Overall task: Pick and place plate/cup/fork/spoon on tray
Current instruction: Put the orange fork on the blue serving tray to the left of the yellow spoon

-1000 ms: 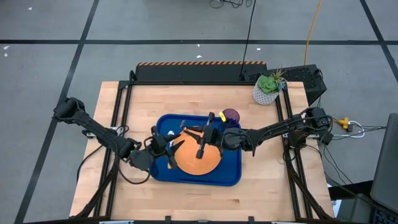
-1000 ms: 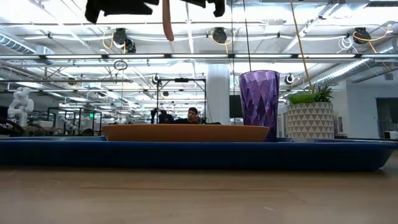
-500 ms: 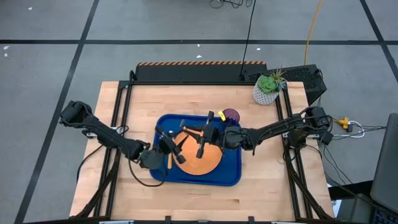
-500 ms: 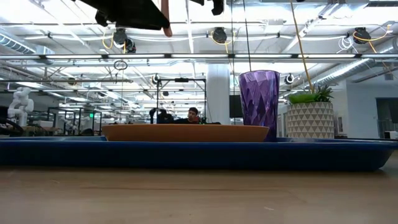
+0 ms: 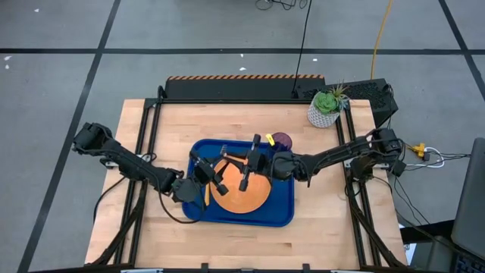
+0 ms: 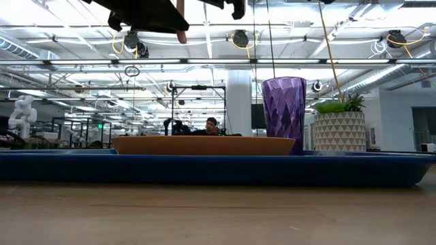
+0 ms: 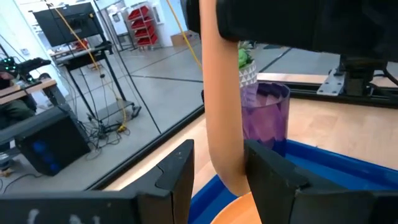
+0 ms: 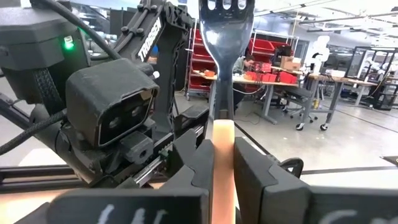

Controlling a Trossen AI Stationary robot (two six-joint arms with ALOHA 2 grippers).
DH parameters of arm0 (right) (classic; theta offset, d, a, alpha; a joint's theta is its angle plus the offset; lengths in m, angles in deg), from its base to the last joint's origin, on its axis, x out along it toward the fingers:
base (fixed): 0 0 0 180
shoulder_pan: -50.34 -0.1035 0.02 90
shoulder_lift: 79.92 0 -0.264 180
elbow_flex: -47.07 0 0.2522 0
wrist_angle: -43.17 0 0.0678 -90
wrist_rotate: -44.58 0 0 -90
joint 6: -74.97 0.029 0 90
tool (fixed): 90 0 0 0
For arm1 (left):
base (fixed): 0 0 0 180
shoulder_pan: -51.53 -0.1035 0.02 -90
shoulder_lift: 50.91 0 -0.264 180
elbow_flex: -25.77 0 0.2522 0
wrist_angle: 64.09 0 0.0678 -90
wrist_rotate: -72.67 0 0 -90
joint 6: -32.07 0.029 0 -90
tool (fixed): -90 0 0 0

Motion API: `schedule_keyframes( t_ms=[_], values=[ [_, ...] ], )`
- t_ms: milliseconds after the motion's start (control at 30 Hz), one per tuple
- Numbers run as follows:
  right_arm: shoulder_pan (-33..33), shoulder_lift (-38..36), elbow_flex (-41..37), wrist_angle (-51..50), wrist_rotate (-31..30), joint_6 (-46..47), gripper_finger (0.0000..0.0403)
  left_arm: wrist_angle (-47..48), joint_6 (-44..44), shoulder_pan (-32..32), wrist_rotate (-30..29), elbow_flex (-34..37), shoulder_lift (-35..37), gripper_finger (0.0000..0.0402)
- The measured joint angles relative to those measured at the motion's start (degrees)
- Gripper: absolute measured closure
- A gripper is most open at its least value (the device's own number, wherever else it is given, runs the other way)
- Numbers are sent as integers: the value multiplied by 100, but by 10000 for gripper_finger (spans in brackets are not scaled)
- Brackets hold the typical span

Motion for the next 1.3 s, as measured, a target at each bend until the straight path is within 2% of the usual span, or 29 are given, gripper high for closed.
schedule_keyframes(
  t_ms=[167,333,767,933,1067,1133,1167,1300],
  values=[
    [-2,0,0,-85,13,5,369,19,1,0,-4,0,0,273],
    [-7,0,-2,-159,21,25,351,175,58,30,-60,0,2,352],
    [-9,0,-2,-297,35,-51,353,376,152,79,-14,0,7,353],
    [-22,0,-2,-499,37,-456,327,750,106,143,-54,0,80,353],
    [-24,-13,-4,-781,13,-498,293,1719,-428,229,-131,0,522,353],
    [-22,-45,-7,-943,-3,-504,275,2371,-943,260,132,0,884,353],
    [-19,-58,-7,-987,-9,-505,266,2697,-1245,254,468,0,1100,353],
    [-7,-140,-9,-1203,-175,-503,236,3689,-2288,104,2279,-4,1798,353]
  ],
)
